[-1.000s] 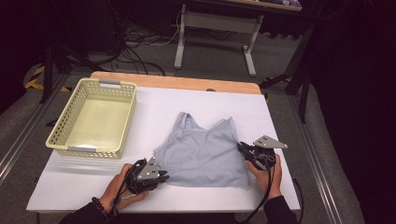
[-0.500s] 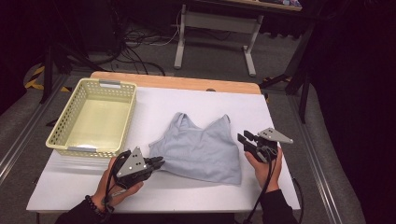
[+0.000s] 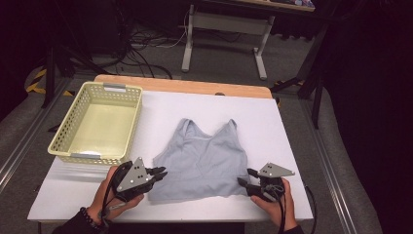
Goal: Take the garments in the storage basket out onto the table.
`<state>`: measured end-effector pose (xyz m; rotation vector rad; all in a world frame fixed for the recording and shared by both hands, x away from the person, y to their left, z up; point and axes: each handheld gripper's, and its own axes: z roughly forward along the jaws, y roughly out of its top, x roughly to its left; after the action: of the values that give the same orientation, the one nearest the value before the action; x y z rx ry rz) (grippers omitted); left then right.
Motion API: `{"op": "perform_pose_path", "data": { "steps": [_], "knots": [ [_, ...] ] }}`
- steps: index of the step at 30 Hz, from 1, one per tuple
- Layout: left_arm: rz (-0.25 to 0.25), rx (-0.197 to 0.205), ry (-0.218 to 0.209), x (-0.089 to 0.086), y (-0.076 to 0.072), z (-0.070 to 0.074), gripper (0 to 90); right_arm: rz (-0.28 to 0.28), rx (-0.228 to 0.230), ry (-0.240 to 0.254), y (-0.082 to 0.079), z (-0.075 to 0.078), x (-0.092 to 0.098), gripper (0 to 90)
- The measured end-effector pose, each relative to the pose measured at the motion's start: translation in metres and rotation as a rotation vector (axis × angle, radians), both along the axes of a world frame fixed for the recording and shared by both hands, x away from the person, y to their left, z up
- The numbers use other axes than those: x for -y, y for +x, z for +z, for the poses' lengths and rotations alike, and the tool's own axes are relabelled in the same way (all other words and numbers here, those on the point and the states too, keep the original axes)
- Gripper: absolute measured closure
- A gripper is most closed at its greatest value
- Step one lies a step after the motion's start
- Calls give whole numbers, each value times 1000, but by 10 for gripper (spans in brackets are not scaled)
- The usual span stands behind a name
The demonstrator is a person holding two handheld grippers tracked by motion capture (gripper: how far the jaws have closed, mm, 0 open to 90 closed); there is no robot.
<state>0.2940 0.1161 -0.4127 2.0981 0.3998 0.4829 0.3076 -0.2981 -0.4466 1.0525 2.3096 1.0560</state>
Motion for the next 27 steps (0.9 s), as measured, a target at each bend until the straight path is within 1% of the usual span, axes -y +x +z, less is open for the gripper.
{"op": "perform_pose_path", "data": {
  "steps": [1, 2, 3, 4, 5, 6, 7, 8, 9, 10, 11, 12, 13, 14, 15, 16, 17, 18, 19, 20, 21, 22, 23, 24, 25, 26, 27],
  "knots": [
    [3, -17, 26, -1, -1, -5, 746, 6, -3, -18, -2, -2, -1, 415],
    [13, -37, 31, -1, -2, -10, 686, 6, -5, -46, -6, -5, -1, 408],
    [13, -37, 31, -1, -2, -10, 642, 6, -5, -46, -6, -5, -1, 408],
    [17, -63, 38, -3, -3, -16, 600, 2, -19, -53, -9, -8, 0, 382],
    [2, -125, 47, -5, -4, -31, 559, 1, -32, -49, -10, -10, 2, 376],
    [2, -125, 47, -5, -4, -31, 522, 1, -48, -48, -11, -11, 4, 370],
    [-1, -146, 106, -1, -8, -44, 489, 0, -57, -36, -11, -13, 6, 373],
    [-2, -140, 130, 0, -9, -47, 464, -4, -67, -11, -11, -13, 9, 383],
    [-9, -141, 141, 3, -11, -51, 443, -5, -69, -8, -11, -13, 9, 390],
    [-9, -141, 141, 3, -11, -51, 430, -5, -69, -8, -11, -13, 9, 390],
    [6, -154, 152, 5, -9, -54, 437, 22, -67, -16, -13, -12, 8, 549],
    [6, -154, 152, 5, -9, -54, 452, 37, -73, -5, -14, -12, 8, 600],
    [16, -171, 141, 6, -3, -59, 458, 41, -77, 1, -14, -12, 7, 642],
    [6, -193, 132, 3, 3, -59, 492, 51, -78, 7, -14, -12, 7, 721],
    [10, -198, 136, 3, 5, -58, 535, 72, -85, 17, -16, -12, 7, 773],
    [20, -193, 149, 3, 7, -57, 603, 83, -82, 15, -16, -12, 7, 810],
    [27, -183, 162, 4, 9, -56, 675, 95, -84, 19, -18, -13, 8, 826],
    [43, -183, 173, 4, 10, -55, 734, 102, -87, 26, -19, -12, 9, 829],
    [40, -182, 172, 5, 12, -54, 787, 106, -88, 31, -20, -12, 10, 831],
    [40, -182, 172, 5, 12, -54, 804, 109, -80, 35, -22, -10, 10, 832],
    [38, -185, 177, 6, 14, -52, 810, 110, -57, 32, -25, -5, 10, 834],
    [42, -175, 173, 6, 15, -49, 810, 110, -57, 32, -25, -5, 10, 834],
    [39, -164, 116, 4, 17, -37, 815, 105, 5, 64, -32, 8, 13, 838],
    [38, -155, 91, 3, 17, -32, 815, 90, 56, 89, -36, 15, 15, 838],
    [37, -139, 51, 1, 17, -21, 815, 81, 88, 105, -39, 20, 16, 838],
    [37, -139, 51, 1, 17, -21, 815, 68, 132, 113, -44, 27, 18, 838],
    [37, -108, -4, -1, 16, -6, 815, 55, 165, 121, -47, 33, 19, 838]
  ]
}}
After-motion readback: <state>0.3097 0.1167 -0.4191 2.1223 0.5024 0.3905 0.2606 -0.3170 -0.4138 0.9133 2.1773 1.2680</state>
